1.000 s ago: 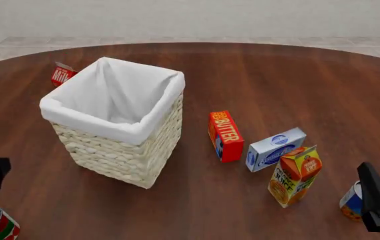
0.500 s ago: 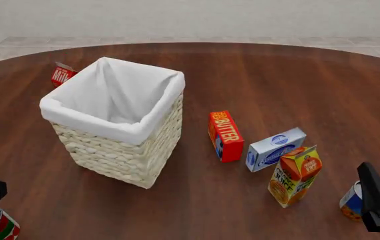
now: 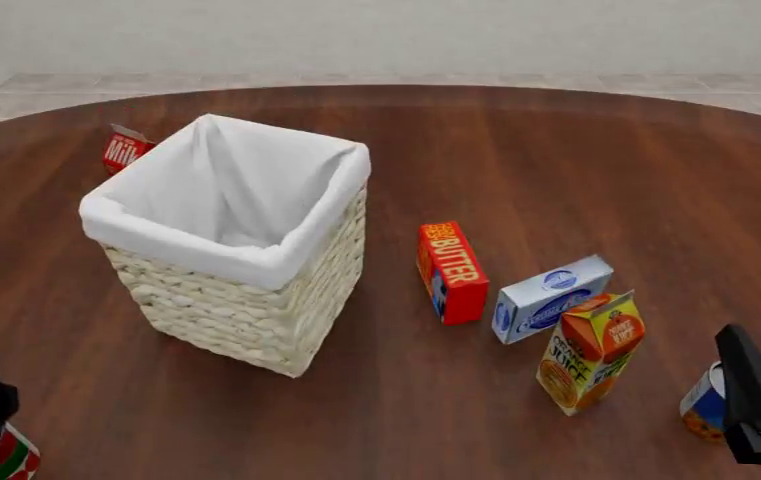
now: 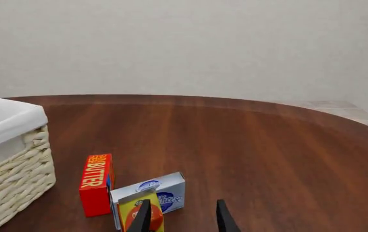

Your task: Pick up the tomato sauce, and put it in the basket.

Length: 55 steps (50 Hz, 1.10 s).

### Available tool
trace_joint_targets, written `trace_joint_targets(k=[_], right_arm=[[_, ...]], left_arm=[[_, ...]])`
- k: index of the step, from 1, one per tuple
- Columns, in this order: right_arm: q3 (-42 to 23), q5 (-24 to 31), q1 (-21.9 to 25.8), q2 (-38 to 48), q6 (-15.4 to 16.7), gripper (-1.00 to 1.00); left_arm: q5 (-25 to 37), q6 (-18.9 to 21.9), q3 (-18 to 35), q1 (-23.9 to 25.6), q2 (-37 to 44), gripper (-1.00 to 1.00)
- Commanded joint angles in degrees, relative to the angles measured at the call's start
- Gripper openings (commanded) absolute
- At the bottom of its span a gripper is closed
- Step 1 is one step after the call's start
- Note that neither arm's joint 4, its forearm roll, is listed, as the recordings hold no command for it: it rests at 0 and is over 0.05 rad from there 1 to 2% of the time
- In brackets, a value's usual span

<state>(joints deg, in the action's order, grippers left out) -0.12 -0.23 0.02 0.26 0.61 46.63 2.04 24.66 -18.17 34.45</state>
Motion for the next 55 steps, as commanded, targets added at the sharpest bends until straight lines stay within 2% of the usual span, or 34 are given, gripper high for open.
trace_joint_targets(k=[1,16,55], right_arm=[[-0.02,0.04,0.0,0.03,-0.24,1.0],[-0.02,0.04,0.0,0.04,-0.23,1.0],[-0.02,0.04,-0.01,0.03,-0.24,1.0]], left_arm=[[-4.14,0.0,-2.57,-0.88,2.93,1.0],[-10.2,0.53,-4.92,-3.09,7.41,1.0],[-18.15,2.56,-7.86,-7.17,13.64,1.0]])
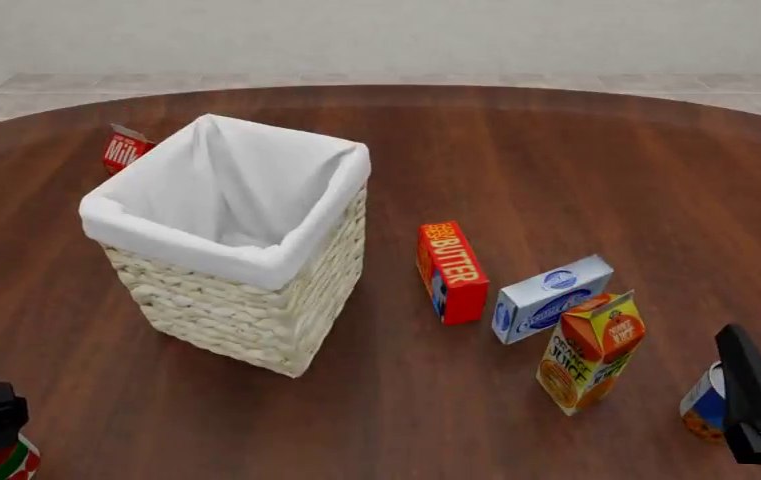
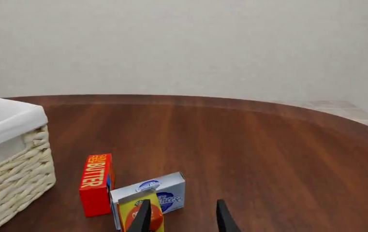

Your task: Pick up the tomato sauce, and put it in the basket.

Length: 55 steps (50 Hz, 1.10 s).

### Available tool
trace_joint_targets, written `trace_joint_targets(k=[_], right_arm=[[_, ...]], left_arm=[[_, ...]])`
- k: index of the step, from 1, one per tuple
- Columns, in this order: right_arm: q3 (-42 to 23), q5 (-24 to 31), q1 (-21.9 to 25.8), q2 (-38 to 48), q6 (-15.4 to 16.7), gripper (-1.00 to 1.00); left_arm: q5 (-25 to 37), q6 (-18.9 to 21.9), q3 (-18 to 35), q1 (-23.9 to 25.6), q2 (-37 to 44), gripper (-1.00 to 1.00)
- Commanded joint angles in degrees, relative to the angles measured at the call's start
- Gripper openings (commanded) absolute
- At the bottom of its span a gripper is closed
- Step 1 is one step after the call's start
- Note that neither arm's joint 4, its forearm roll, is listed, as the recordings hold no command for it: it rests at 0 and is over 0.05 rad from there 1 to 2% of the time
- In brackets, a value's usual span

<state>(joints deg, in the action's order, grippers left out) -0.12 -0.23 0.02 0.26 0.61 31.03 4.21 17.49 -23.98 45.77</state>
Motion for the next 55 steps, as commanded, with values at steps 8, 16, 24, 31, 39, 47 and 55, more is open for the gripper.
trace_joint_targets(k=[8,16,24,31,39,47,55], right_arm=[[-0.02,0.04,-0.01,0.04,-0.23,1.0],[-0.02,0.04,-0.01,0.04,-0.24,1.0],[-0.02,0.04,0.01,0.03,-0.23,1.0],[-0.02,0.04,-0.01,0.04,-0.23,1.0],[-0.02,0.04,0.0,0.04,-0.23,1.0],[-0.02,0.04,0.0,0.03,-0.24,1.0],[-0.02,0.04,0.0,0.04,-0.24,1.0]], left_arm=[[-3.26,0.6,-1.01,-1.86,2.77,1.0],[-4.63,0.93,-1.45,-2.35,3.95,1.0],[-6.89,1.19,-2.43,-2.6,5.8,1.0],[-9.35,1.51,-3.02,-3.09,8.29,1.0],[-12.41,1.96,-3.89,-3.67,11.12,1.0],[-15.02,2.12,-4.97,-3.38,13.31,1.0],[-17.74,2.19,-6.01,-3.17,15.81,1.0]])
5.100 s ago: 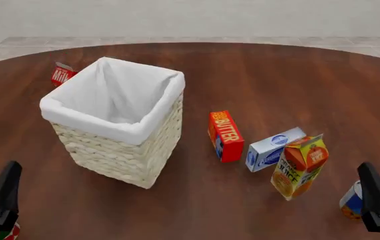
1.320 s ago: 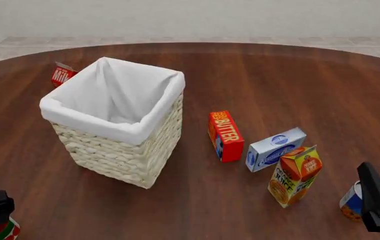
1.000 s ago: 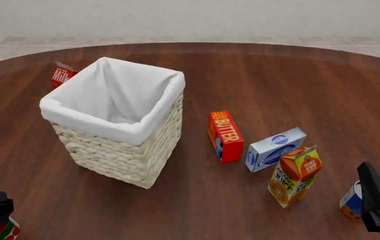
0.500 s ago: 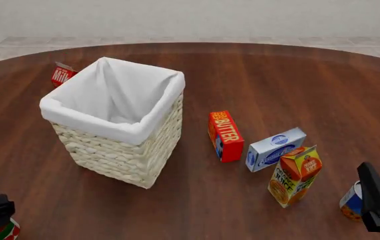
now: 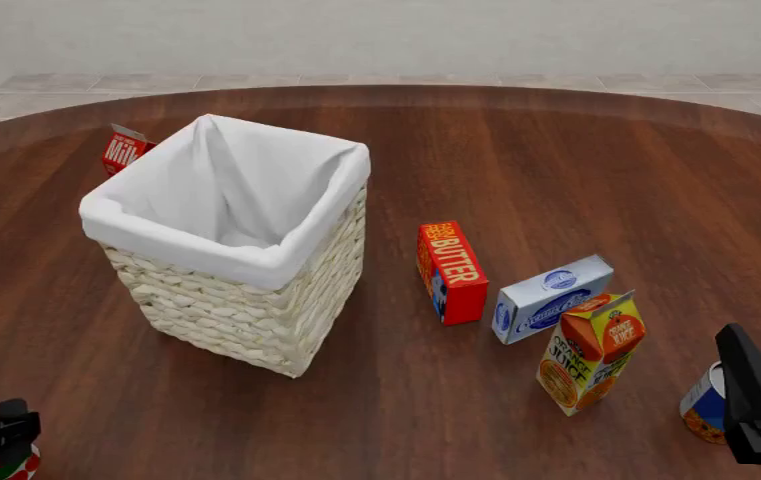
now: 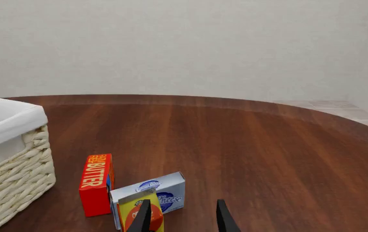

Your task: Pick up the tomato sauce, and put it in the basket.

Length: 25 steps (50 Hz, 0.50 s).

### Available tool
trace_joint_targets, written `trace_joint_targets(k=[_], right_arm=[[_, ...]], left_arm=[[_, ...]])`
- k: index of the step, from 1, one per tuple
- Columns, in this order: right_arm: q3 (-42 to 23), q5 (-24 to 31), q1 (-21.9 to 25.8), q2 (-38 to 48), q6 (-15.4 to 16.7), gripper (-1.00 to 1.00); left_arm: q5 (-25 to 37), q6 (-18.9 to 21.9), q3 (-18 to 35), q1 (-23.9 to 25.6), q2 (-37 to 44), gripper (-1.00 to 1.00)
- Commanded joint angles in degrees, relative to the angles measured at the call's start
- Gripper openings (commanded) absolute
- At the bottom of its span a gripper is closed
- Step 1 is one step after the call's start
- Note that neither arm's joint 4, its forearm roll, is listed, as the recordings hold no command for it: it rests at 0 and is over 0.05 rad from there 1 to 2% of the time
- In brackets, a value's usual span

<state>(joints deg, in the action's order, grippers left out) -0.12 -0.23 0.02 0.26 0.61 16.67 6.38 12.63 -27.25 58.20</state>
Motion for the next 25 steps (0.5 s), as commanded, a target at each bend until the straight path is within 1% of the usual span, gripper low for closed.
trace_joint_targets(k=[1,8,9,13,14,25], right_arm=[[-0.02,0.04,0.0,0.03,-0.24,1.0],[-0.02,0.04,0.01,0.04,-0.23,1.0],[-0.02,0.04,0.0,0.03,-0.23,1.0],[-0.02,0.04,-0.01,0.03,-0.23,1.0],[-0.02,0.04,-0.01,0.03,-0.23,1.0],[-0.02,0.04,0.0,0.04,-0.24,1.0]], left_arm=[[-4.1,0.02,-1.41,0.16,3.88,1.0],[-4.93,-0.03,-1.7,0.47,4.96,1.0],[-6.02,0.04,-2.07,0.45,5.9,1.0],[-6.67,0.28,-2.43,0.59,6.67,1.0],[-6.43,0.18,-2.38,0.73,6.36,-1.0],[-4.39,0.45,-1.78,0.82,4.78,-1.0]])
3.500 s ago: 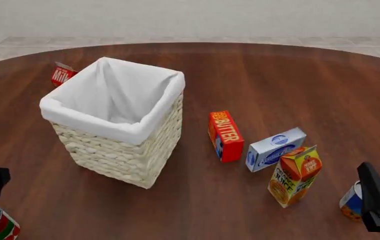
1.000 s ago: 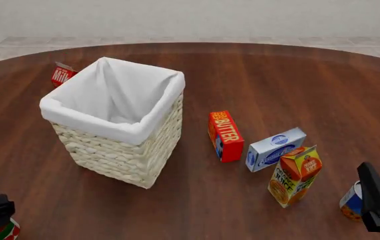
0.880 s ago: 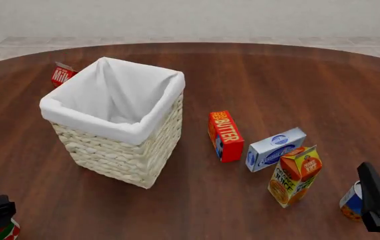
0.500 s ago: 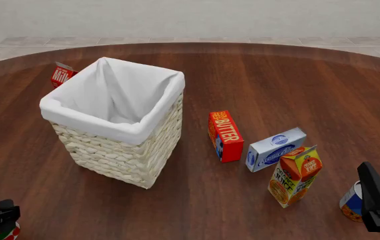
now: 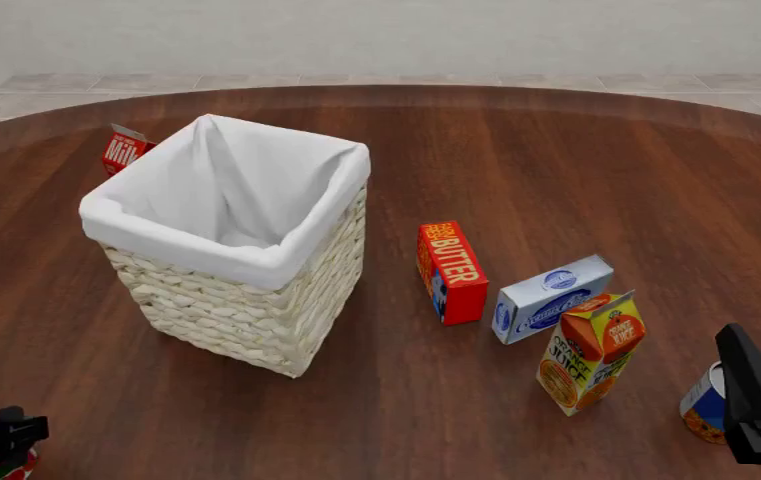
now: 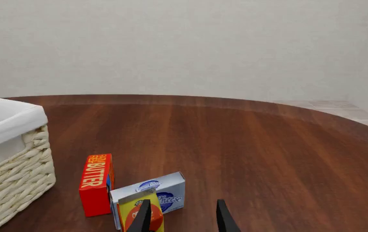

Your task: Pick up the tomato sauce, and put it in the basket.

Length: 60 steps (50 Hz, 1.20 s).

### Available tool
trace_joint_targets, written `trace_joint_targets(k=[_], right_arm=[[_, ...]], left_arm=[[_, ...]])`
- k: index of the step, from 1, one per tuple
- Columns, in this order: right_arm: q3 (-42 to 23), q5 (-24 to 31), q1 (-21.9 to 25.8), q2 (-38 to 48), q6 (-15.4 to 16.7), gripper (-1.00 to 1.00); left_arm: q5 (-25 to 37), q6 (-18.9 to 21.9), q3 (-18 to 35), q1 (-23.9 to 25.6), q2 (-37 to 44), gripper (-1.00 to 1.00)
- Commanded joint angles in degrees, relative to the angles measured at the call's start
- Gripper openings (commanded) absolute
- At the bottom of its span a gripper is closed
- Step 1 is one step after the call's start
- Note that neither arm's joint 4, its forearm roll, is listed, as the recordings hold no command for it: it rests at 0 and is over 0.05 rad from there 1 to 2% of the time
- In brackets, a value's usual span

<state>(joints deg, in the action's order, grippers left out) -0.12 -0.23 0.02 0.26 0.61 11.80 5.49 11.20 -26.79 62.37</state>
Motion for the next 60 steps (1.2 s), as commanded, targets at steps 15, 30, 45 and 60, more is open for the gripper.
trace_joint_targets(k=[15,30,45,60], right_arm=[[-0.02,0.04,0.0,0.03,-0.24,1.0],[-0.02,0.04,0.0,0.03,-0.23,1.0],[-0.02,0.04,0.0,0.03,-0.24,1.0],[-0.02,0.04,0.0,0.03,-0.23,1.0]], left_arm=[[12.74,1.73,3.86,2.23,-9.67,-1.0],[27.83,0.52,11.95,6.17,-20.29,-1.0],[37.67,-0.47,20.27,9.73,-25.04,-1.0],[45.46,-4.29,29.6,16.6,-26.01,-1.0]])
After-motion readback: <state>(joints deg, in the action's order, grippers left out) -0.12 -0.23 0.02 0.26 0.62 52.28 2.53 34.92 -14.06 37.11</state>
